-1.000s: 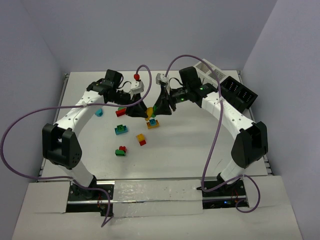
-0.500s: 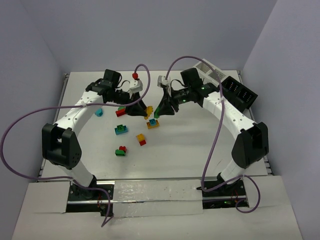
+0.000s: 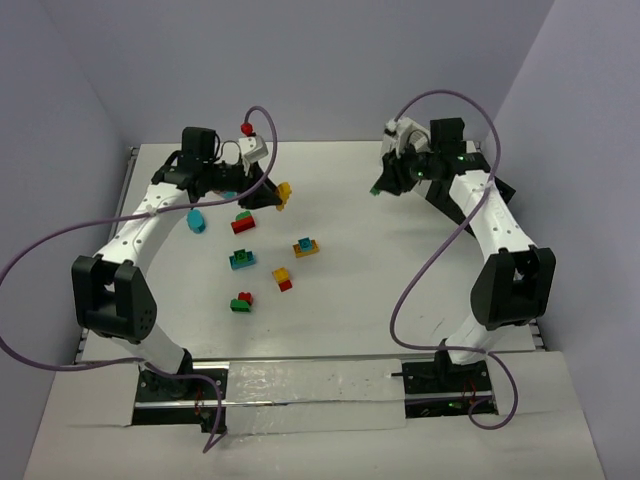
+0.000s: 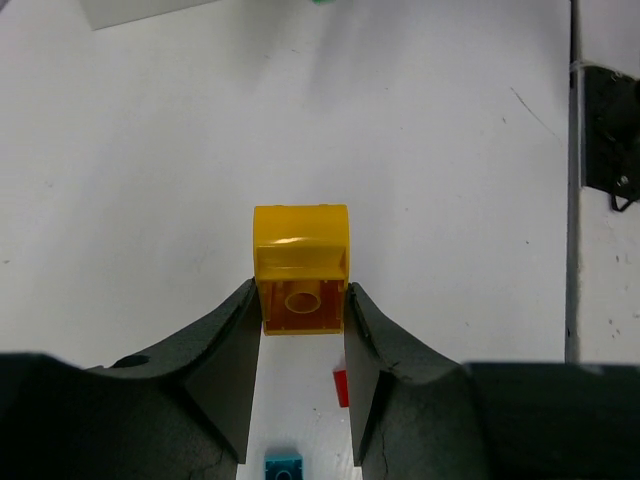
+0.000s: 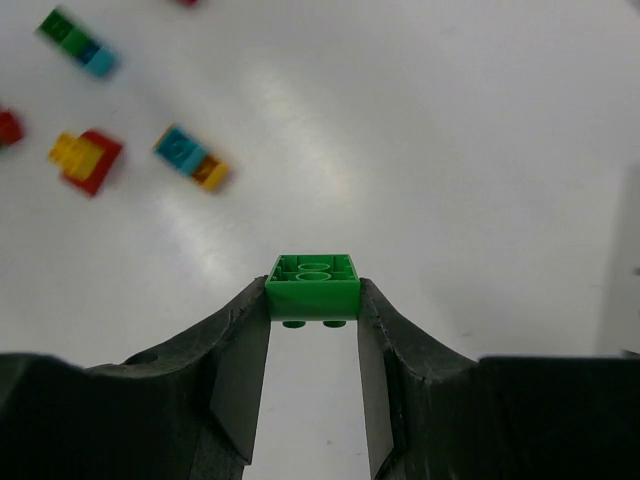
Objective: Sort the legos into containers by color
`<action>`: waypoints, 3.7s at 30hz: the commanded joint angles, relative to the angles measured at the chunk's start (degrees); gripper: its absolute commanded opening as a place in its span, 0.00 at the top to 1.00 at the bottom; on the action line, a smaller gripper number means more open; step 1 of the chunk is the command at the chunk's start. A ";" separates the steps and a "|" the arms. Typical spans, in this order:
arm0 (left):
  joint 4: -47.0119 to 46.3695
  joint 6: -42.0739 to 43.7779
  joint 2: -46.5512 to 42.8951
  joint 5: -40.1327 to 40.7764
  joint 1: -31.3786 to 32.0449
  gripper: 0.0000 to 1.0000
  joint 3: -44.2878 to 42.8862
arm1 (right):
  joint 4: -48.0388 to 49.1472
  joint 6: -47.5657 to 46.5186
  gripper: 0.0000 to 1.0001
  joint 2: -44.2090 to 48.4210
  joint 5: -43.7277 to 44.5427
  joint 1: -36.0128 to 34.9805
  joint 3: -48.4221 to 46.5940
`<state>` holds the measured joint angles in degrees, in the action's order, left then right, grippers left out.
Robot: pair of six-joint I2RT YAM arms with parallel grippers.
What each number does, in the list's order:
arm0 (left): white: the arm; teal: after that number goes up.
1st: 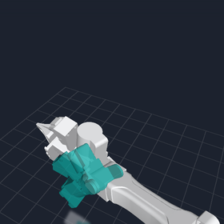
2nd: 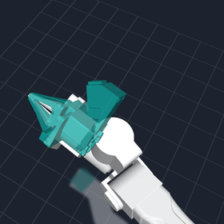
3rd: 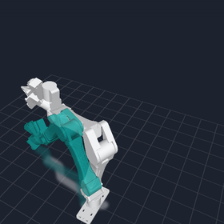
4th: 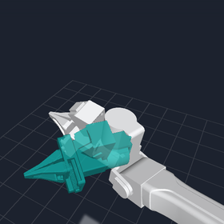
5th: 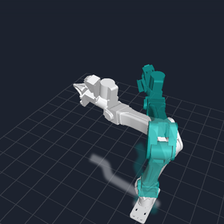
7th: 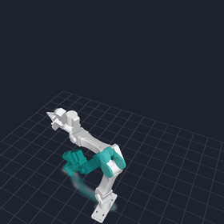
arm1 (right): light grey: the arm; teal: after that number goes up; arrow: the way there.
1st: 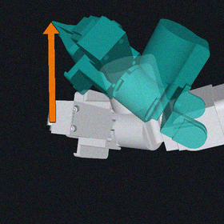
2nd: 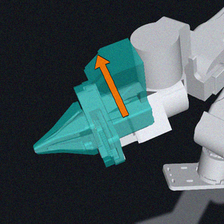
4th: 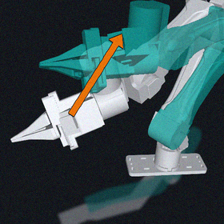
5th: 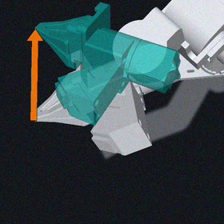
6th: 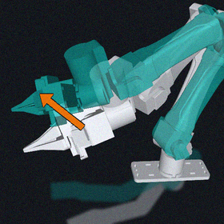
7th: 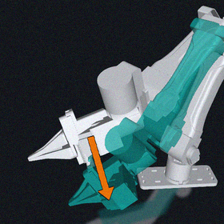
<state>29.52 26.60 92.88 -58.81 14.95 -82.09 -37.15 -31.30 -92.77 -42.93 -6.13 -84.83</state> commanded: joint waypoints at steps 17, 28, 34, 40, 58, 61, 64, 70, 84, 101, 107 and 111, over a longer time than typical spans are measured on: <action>-15.99 -18.69 -0.07 16.01 1.30 1.00 -1.67 | 20.72 20.93 1.00 -17.78 33.87 11.49 -19.57; -13.58 -18.50 2.40 17.23 1.48 1.00 -4.24 | 21.94 21.09 0.82 -23.08 36.16 11.67 -22.05; -13.08 -17.90 2.65 17.33 1.48 1.00 -4.78 | 21.44 21.52 0.42 -23.09 36.71 11.67 -21.52; -14.85 -17.86 1.60 15.66 1.57 1.00 -3.02 | 20.13 25.13 0.10 -17.98 30.80 11.27 -20.54; -26.01 -11.00 -7.11 23.31 8.83 1.00 7.91 | 23.58 48.10 0.11 1.15 -0.81 -10.24 -1.29; -26.40 -10.43 -7.72 23.79 9.66 1.00 8.39 | 24.36 49.27 0.12 1.06 -1.81 -12.32 -0.38; -26.70 -9.37 -8.59 24.36 10.89 1.00 9.14 | 25.30 50.64 0.14 -0.13 -3.32 -14.27 -1.40; -25.50 -7.05 -9.20 25.15 12.55 1.00 9.65 | 25.46 50.46 0.15 -2.31 -6.36 -16.53 -4.36; -24.48 -5.68 -9.62 25.83 14.29 0.99 8.61 | 20.42 44.69 0.41 -4.64 -1.71 -19.45 -4.88; -23.68 -8.92 -9.97 33.40 15.06 0.28 9.18 | 20.60 44.88 1.00 -4.87 2.71 -16.28 -7.01; -19.59 -19.29 -10.07 34.20 9.52 0.01 5.54 | 20.12 40.91 1.00 -5.26 12.79 -4.77 -9.04; -21.75 -29.02 -10.13 37.17 8.06 0.01 6.42 | 22.60 36.24 1.00 -8.78 20.81 1.83 -12.74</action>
<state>9.08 8.41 85.15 -23.88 24.32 -73.25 -18.09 10.46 -98.94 -32.41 -9.67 -92.20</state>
